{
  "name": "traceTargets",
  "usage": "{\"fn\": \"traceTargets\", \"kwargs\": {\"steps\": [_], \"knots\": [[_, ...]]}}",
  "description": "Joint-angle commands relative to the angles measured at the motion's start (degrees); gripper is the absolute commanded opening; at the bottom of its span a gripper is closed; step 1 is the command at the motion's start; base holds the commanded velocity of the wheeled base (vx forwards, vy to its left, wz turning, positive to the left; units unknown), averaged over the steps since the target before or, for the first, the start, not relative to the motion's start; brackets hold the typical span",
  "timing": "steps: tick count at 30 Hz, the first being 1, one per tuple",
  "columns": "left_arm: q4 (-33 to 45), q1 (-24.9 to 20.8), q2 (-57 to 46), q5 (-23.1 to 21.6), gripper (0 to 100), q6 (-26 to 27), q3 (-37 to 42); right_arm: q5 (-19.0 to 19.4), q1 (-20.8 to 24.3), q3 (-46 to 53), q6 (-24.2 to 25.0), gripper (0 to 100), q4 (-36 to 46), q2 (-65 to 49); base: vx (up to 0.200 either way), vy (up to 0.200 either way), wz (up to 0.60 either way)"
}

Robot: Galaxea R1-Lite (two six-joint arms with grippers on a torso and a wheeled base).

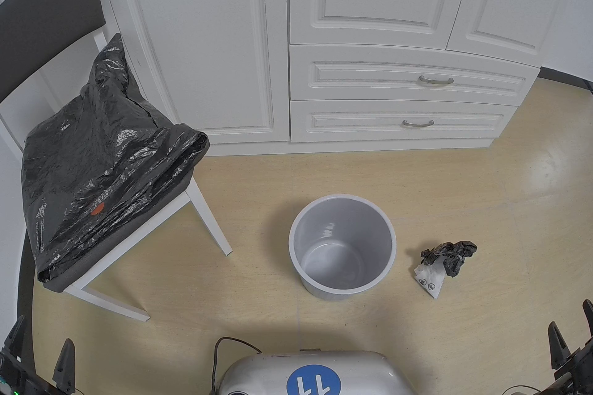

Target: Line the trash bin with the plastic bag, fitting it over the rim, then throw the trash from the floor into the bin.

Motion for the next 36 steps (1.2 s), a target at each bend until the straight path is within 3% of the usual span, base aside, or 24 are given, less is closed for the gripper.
{"fn": "traceTargets", "kwargs": {"steps": [1,6,13,16,18,19,21,23,24,25,28,32,34,36], "knots": [[-0.13,0.11,-0.93,-2.75,100,5.19,0.92,0.8,-0.07,1.01,-3.16,100,-0.13,-0.93,0.0,0.0,0.0],[-0.13,0.02,-0.93,-3.19,100,5.36,0.92,2.2,0.02,1.01,-4.92,100,-0.13,-0.93,0.0,0.0,0.0],[-0.21,0.19,-0.93,-3.19,100,5.01,0.92,1.85,-0.07,1.01,-3.69,100,-0.31,-0.93,0.0,0.0,0.0],[-0.21,0.19,-0.93,-2.83,100,3.6,0.92,-0.08,0.11,0.13,1.76,100,-3.74,-0.93,0.0,0.0,0.0],[-0.21,0.11,-0.93,-2.83,100,3.6,0.92,-1.93,0.11,-3.29,9.58,100,-9.62,-0.93,0.0,0.0,0.0],[-0.21,0.11,-0.93,-2.83,100,3.6,0.92,-2.19,0.11,-4.26,10.46,100,-9.54,-0.93,0.0,0.0,0.0],[-1.45,0.02,-0.93,-2.66,100,3.6,0.4,-2.37,0.11,-4.7,8.61,100,-8.75,-0.93,0.0,0.0,0.0],[-9.71,0.02,-0.93,-3.54,100,0.62,-5.23,-2.28,0.11,-3.29,5.36,100,-7.51,-0.93,0.0,0.0,0.0],[-9.71,0.02,-0.93,-3.54,100,0.62,-5.23,-2.28,0.11,-3.29,5.36,100,-7.51,-0.93,0.0,0.0,0.0],[-12.17,-0.16,-0.31,-4.06,100,-2.46,-9.27,-1.57,0.11,-2.33,4.39,100,-6.64,-0.93,0.0,0.0,0.0],[-1.71,0.37,4.0,-3.19,100,1.32,-16.13,2.29,0.46,-4.44,1.32,100,-1.54,0.04,0.0,0.0,0.0],[11.39,1.07,10.5,5.25,100,11.52,-18.85,6.42,0.81,-10.41,-1.93,100,3.91,8.13,0.0,0.0,0.0],[12.0,1.07,13.75,9.03,100,15.03,-18.5,6.42,0.72,-11.82,-2.64,100,4.09,11.73,0.0,0.0,0.0],[11.47,1.07,20.26,16.06,100,19.34,-17.36,6.42,0.46,-14.02,-4.04,100,3.74,19.02,0.0,0.0,0.0]]}}
